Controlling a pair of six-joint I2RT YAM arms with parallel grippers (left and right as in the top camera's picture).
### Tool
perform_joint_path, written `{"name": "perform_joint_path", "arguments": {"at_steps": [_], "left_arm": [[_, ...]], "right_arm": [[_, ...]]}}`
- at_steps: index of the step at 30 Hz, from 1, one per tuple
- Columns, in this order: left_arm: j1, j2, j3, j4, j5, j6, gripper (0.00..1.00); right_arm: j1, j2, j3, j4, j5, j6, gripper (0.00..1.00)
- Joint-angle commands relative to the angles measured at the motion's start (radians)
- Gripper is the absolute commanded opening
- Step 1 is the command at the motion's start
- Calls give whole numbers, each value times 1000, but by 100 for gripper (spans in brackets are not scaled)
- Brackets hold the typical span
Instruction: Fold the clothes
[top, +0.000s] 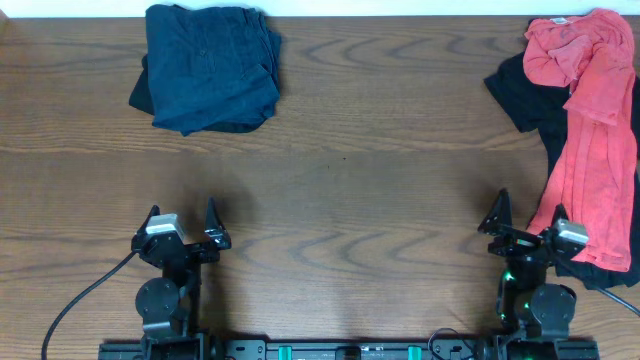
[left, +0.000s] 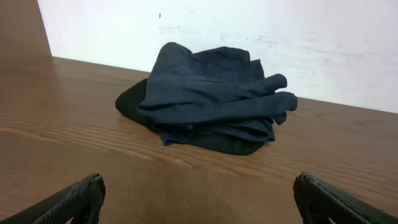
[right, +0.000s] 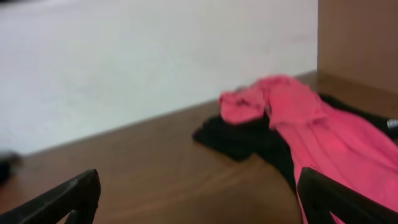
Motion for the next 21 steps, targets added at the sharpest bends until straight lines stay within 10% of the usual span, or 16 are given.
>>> {"name": "perform_joint_path", "arguments": {"at_steps": [1,21], "left_arm": [[4,-5,-14,-37,33,-5,98],[4,-5,-14,-37,34,-6,98]], "right_arm": [[12,-7,-1,66,-32,-9,99],[12,112,-1,313,-84,84,99]]}}
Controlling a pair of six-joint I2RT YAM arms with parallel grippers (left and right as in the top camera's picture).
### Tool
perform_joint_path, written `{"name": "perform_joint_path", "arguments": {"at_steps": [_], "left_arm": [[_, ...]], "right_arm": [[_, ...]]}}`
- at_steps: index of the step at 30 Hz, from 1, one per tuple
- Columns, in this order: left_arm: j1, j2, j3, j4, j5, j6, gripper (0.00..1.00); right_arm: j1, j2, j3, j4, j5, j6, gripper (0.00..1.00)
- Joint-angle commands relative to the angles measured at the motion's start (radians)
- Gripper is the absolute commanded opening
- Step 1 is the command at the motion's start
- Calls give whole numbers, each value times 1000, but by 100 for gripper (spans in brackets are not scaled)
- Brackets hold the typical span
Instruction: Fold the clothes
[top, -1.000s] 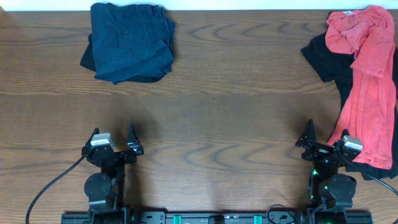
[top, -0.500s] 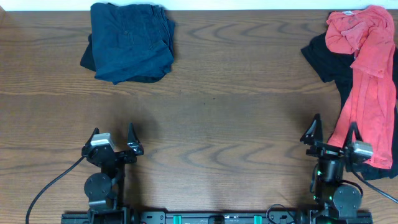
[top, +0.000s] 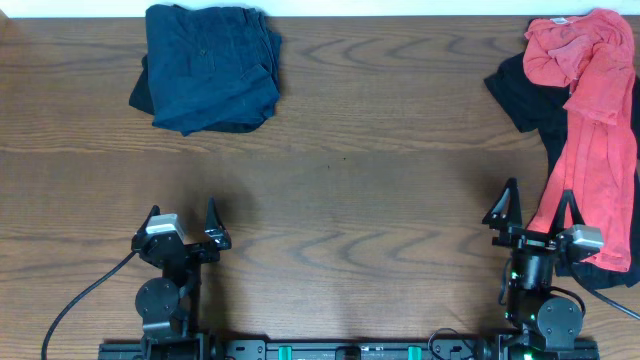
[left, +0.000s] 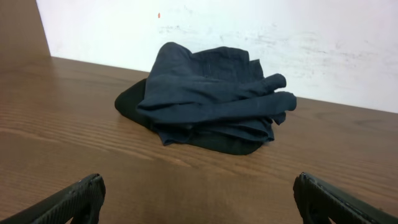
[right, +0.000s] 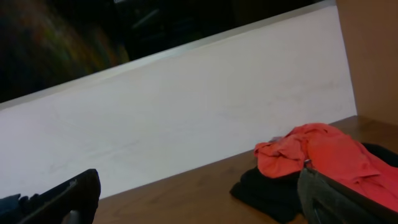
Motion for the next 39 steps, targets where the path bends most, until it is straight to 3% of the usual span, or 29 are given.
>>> {"name": "perform_joint_path", "arguments": {"at_steps": [1,10,15,23,29,32,39], "left_arm": [[4,-5,-14,-36,30,-6,98],[4,98,83,-74,93,-19,98],[4,306,233,-74,127,-29,98],[4,709,601,-74,280,-29,98],[-3,1028,866,-85,436,-87,98],[-31,1198,997,-117,498,-97,98],[-148,1462,1207,-187,521,-97,98]], "right_arm": [[12,26,-1,27,-14,17,99],[12,115,29,84,-113,-14,99],[12,263,150,80,-184,-50,99],[12,655,500,36,-364,-108,99],[-14,971,869,-182,-527,-151,99],[-41,1142,1104,-373,-554,-199,99],[-104,1450,1558,-786,-565,-343,99]]}}
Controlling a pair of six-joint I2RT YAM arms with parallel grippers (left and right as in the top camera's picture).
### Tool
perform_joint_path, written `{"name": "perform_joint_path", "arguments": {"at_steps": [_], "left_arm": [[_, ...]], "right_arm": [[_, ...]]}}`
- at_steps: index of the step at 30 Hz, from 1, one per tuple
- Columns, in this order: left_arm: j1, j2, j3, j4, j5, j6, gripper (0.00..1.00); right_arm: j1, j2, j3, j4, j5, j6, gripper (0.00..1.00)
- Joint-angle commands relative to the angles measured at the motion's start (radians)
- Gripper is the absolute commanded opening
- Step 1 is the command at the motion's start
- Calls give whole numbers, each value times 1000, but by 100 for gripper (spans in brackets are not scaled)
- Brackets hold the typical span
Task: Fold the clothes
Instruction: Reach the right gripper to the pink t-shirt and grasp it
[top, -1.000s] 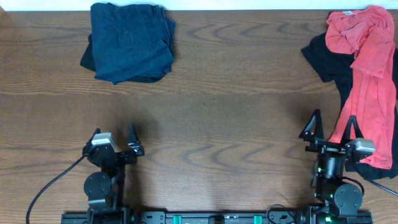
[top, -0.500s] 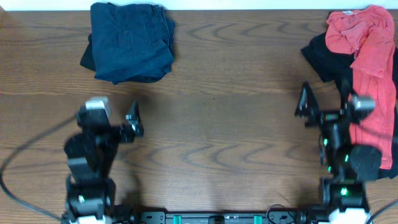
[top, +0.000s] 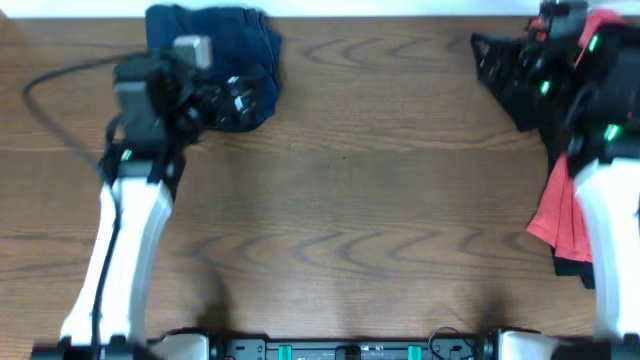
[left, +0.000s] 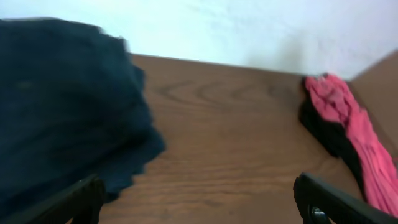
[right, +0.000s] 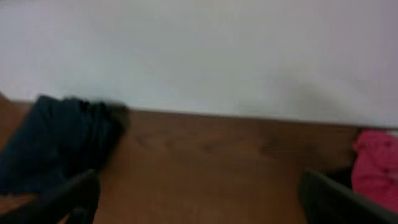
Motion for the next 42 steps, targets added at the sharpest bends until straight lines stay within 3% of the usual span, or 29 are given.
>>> {"name": "perform_joint_path", "arguments": {"at_steps": [1,4,9,15,20,28,42], "left_arm": [[-66,85,69,0,45,-13,98],[-106,144,69,38,48,-30,98],[-138,211,68,25,50,-79,98],[-140,281,68,-32,50,-106,98],[-140,345,68,-48,48,-107,98],[-140,384,64,-52,39,-107,98],[-142,384,60,-60,24,-106,98]], "right_arm": [[-49,132,196,-114,-28,-128,99],[-105,240,315,-191,-27,-183,99],[-181,307,326,-168,23,-257,99],[-293,401,326,-193,281,-227,99],[-389,495,326,-205,298,-226,90],[-495,639,326,-185,252,-204,86],[-517,790,326,-96,219,-205,60]]}}
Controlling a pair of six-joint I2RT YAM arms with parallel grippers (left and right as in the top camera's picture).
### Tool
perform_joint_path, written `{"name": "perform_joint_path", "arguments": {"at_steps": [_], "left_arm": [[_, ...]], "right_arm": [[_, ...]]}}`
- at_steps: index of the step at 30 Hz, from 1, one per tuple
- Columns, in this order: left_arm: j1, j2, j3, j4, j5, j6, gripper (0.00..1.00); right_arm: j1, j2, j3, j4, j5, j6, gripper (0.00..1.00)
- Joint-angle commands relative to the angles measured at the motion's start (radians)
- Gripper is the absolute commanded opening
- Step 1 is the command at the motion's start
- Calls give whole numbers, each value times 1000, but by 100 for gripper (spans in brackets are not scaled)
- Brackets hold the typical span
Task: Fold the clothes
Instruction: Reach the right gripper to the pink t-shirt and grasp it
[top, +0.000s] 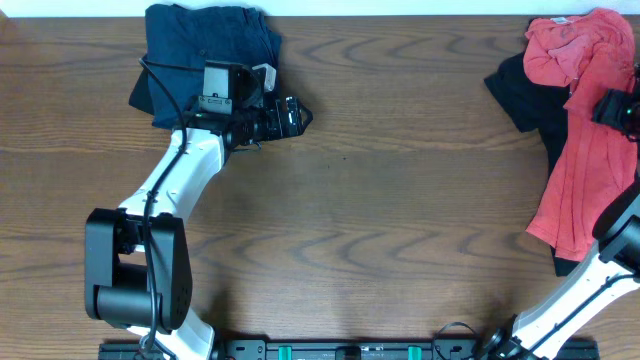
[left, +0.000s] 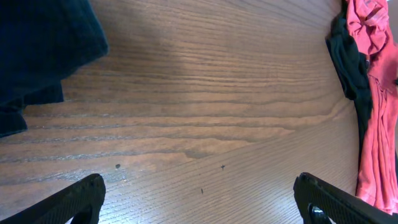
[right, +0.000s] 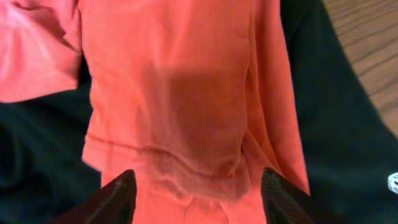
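Observation:
A crumpled red garment (top: 585, 140) lies at the far right on top of a black garment (top: 520, 90). My right gripper (top: 615, 108) hangs over the red garment (right: 174, 93), open, with both fingertips (right: 106, 199) just above the cloth and nothing held. The black garment (right: 339, 130) shows on either side of it. A folded navy pile (top: 205, 50) sits at the back left. My left gripper (top: 290, 115) is just right of the pile, open and empty over bare wood (left: 199, 202). The navy cloth (left: 37, 50) fills that view's upper left corner.
The wooden table (top: 380, 200) runs to a white wall strip at the back. The left arm's cable loops over the navy pile. The red and black garments reach the table's right edge, where the right arm comes in.
My left gripper has shifted from over the navy pile to just right of it, facing the bare table. My right gripper has moved from the back right to low over the red garment.
Both grippers stood open near the table's front edge, the left facing the navy pile, the right facing the red garment. The right then sat slightly further right. Then both arms were extended toward the back. Now the left is beside the navy pile, the right over the red garment.

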Motion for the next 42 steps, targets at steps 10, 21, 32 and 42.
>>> {"name": "perform_joint_path", "arguments": {"at_steps": [10,21,32,42], "left_arm": [[-4,10,12,-9,-23,-5,98],[-4,10,12,-9,-34,-5,99],[8,-23,12,2,-34,-5,99],[129,-220,12,-54,-34,0,99]], "right_arm": [[-2,68,18,126,-50,37,1],[-3,6,20,130,-238,82,1],[114,-378,20,3,-399,121,1],[445,-550,20,-134,-391,122,1]]}}
